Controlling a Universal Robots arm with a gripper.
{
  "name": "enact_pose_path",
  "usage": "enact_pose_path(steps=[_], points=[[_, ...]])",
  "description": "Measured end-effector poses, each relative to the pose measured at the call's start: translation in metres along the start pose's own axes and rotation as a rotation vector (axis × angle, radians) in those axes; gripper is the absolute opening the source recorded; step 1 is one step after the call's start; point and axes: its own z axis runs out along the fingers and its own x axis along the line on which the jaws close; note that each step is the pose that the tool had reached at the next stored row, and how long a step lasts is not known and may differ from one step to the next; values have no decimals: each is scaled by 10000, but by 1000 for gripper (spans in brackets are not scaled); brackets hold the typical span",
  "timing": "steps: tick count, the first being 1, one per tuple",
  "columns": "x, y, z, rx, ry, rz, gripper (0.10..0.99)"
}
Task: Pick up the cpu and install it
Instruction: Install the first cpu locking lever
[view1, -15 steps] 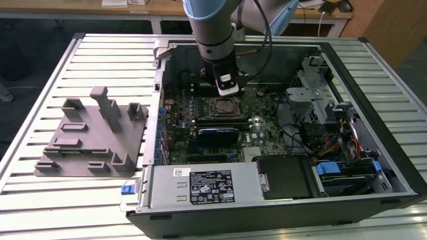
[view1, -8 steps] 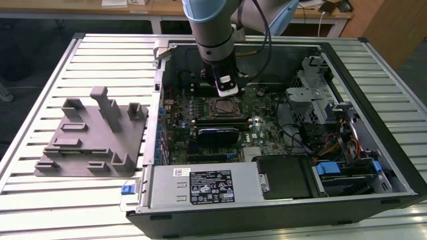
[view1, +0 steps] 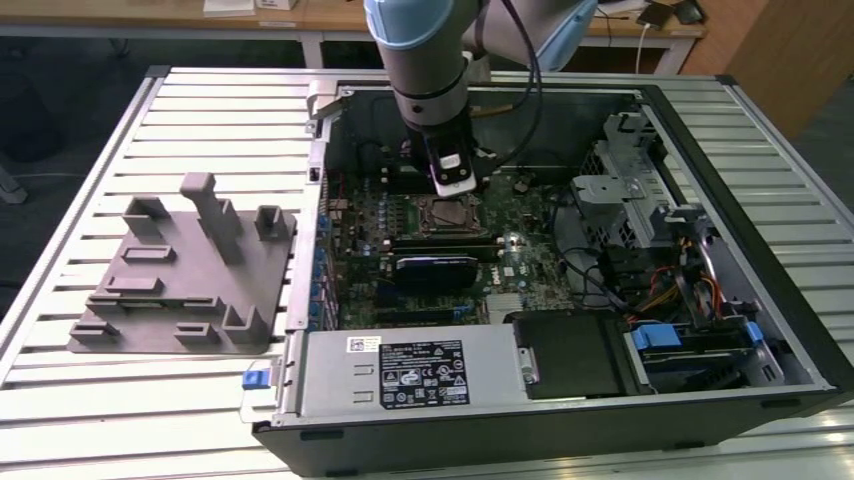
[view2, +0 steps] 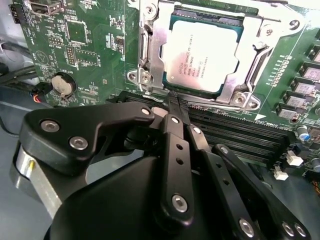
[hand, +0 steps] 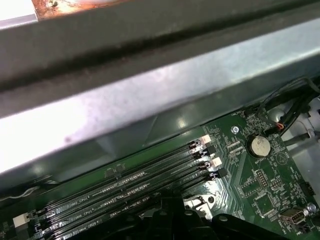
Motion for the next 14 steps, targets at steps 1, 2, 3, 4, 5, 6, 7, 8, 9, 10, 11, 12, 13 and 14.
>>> enact_pose_path(steps=[1,2,3,4,5,6,7,8,9,10,11,12,13,14], points=[[0,-2,2,1,-2,5,106],[0,-1,3,1,-3,6,106],[0,-2,3,1,-3,6,106],[0,-1,2,0,-3,7,106],[-1,0,-2,-4,-5,7,106],[-3,3,-10,-6,-6,8,106],[-4,6,-21,-4,-5,9,106],[-5,8,-30,-1,-4,10,106],[-6,10,-38,-1,-5,12,106],[-7,12,-44,-3,-5,15,106],[-8,13,-46,-5,-6,19,106],[-8,13,-46,-6,-7,24,106],[-8,13,-46,-6,-9,32,106],[-8,13,-46,-2,-14,49,106]])
